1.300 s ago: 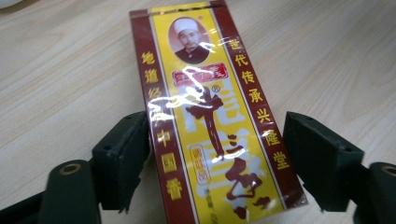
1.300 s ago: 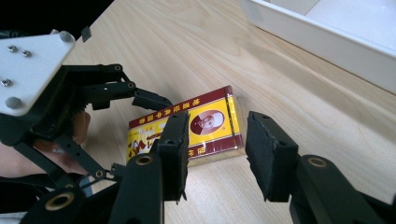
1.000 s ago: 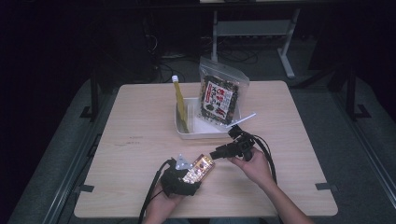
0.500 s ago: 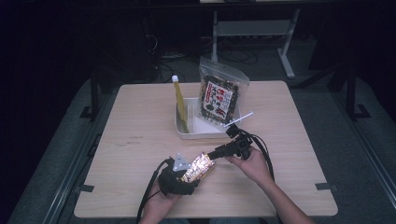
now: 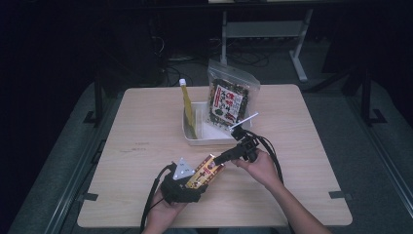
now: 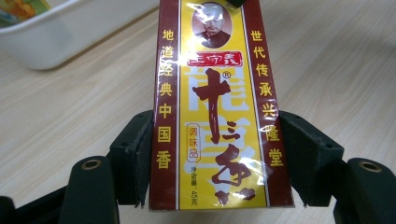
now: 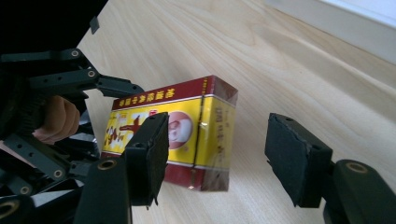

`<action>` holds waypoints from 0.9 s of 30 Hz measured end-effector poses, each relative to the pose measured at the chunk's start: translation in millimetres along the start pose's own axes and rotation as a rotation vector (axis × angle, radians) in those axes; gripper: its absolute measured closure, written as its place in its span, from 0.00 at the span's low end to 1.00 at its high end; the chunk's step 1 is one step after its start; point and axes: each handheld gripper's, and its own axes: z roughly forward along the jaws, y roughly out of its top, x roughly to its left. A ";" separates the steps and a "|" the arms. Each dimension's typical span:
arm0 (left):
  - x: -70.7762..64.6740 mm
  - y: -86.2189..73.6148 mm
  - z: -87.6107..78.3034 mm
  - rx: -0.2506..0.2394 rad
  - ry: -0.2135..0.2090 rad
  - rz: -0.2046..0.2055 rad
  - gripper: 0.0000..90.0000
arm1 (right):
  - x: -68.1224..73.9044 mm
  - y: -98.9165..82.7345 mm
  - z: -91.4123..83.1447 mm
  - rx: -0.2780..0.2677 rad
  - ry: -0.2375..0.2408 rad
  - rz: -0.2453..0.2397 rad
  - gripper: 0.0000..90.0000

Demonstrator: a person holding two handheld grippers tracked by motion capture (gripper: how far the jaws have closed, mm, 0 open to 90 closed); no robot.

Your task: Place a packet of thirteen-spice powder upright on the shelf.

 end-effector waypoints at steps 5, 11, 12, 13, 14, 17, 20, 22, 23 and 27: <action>-0.2 0.6 -4.1 -0.027 0.003 0.004 0.36 | -4.5 3.2 3.9 0.004 0.061 0.028 0.42; 0.0 1.1 -6.8 -0.047 0.003 0.014 0.36 | -4.6 6.2 8.8 0.022 0.133 0.045 0.45; 0.0 1.1 -6.8 -0.047 0.003 0.014 0.36 | -4.6 6.2 8.8 0.022 0.133 0.045 0.45; 0.2 0.9 -6.8 -0.048 0.001 0.014 0.36 | -4.1 6.5 9.8 0.028 0.149 0.037 0.50; 0.2 0.9 -6.8 -0.048 0.001 0.014 0.36 | -4.1 6.5 9.8 0.028 0.149 0.037 0.50; 0.7 0.5 -7.0 -0.048 0.000 0.010 0.36 | -1.8 6.7 10.5 0.038 0.160 0.023 0.53; 1.5 0.5 -7.7 -0.052 -0.001 0.012 0.36 | -2.1 6.8 10.1 0.033 0.170 0.030 0.54; 1.0 0.4 -8.2 -0.057 0.003 0.019 0.36 | -2.5 7.0 10.1 0.034 0.177 0.033 0.54; 0.4 0.5 -8.5 -0.058 0.010 0.034 0.36 | -2.5 7.0 10.1 0.034 0.177 0.033 0.54; 0.9 0.3 -8.1 -0.064 0.002 0.032 0.36 | -2.9 6.9 9.3 0.038 0.181 0.043 0.55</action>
